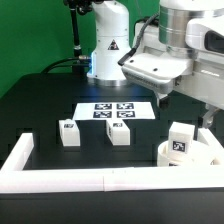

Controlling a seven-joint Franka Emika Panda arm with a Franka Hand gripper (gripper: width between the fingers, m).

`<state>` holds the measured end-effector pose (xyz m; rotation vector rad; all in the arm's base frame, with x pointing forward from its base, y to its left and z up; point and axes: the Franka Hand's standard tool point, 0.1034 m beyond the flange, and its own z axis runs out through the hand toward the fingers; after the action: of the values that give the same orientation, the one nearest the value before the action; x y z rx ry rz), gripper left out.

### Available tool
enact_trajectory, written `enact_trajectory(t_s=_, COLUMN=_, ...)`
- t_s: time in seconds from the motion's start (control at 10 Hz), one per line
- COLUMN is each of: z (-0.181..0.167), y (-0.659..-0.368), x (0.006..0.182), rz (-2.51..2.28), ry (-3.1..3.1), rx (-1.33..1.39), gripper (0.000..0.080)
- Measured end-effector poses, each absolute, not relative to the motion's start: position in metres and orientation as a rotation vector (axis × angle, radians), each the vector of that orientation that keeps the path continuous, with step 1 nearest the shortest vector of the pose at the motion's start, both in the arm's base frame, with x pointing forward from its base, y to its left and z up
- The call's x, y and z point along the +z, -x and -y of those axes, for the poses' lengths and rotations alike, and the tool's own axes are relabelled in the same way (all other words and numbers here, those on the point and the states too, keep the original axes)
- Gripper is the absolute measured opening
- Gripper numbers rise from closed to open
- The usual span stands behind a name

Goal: Assemble stool

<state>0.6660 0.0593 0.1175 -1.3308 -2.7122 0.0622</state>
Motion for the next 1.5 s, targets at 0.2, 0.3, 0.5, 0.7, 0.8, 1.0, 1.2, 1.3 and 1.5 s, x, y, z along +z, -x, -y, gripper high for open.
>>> enact_trajectory(t_s=0.2, z=-0.052, y=-0.664, x=0.107, rz=2.740, ry=1.164, rx=-0.026, gripper=0.0649)
enact_trajectory(t_s=0.3, z=-0.048, y=-0.661, x=0.100, rz=2.725, ry=1.174, rx=-0.023, gripper=0.0649)
enact_trajectory(t_s=0.5, z=-0.052, y=-0.659, x=0.096, rz=2.731, ry=1.148, rx=-0.015, gripper=0.0649)
enact_trajectory(t_s=0.7, z=-0.053, y=-0.657, x=0.092, rz=2.748, ry=1.081, rx=-0.011, gripper=0.0649)
enact_trajectory(t_s=0.8, z=-0.057, y=-0.657, x=0.092, rz=2.812, ry=0.899, rx=-0.031, gripper=0.0649)
enact_trajectory(t_s=1.0, z=-0.057, y=-0.659, x=0.091, rz=2.858, ry=0.719, rx=-0.050, gripper=0.0649)
enact_trajectory(t_s=1.2, z=-0.056, y=-0.656, x=0.084, rz=2.884, ry=0.537, rx=-0.042, gripper=0.0649)
enact_trajectory(t_s=1.3, z=-0.057, y=-0.654, x=0.080, rz=2.876, ry=0.548, rx=-0.041, gripper=0.0649)
enact_trajectory(t_s=1.5, z=-0.061, y=-0.651, x=0.073, rz=2.858, ry=0.581, rx=-0.037, gripper=0.0649)
